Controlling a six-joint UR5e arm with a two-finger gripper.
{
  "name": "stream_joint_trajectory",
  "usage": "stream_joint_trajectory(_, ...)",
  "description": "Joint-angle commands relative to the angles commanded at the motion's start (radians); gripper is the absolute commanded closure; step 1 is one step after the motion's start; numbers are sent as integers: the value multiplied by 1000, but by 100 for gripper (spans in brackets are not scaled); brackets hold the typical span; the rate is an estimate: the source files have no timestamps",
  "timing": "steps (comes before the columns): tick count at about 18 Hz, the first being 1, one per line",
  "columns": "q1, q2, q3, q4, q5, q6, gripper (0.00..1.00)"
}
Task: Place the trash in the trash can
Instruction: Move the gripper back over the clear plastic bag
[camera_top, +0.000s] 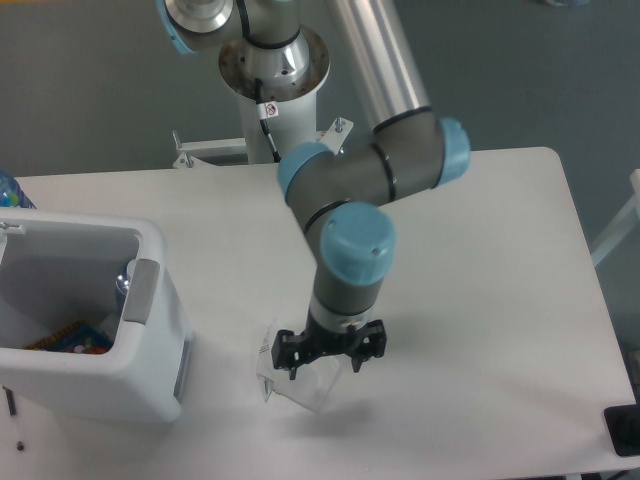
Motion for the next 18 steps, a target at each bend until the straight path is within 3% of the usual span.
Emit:
stream_joint_trajectory(11,-55,-64,-8,12,75,-87,12)
stream_joint_trajectory(18,-64,-69,-3,37,87,-135,80)
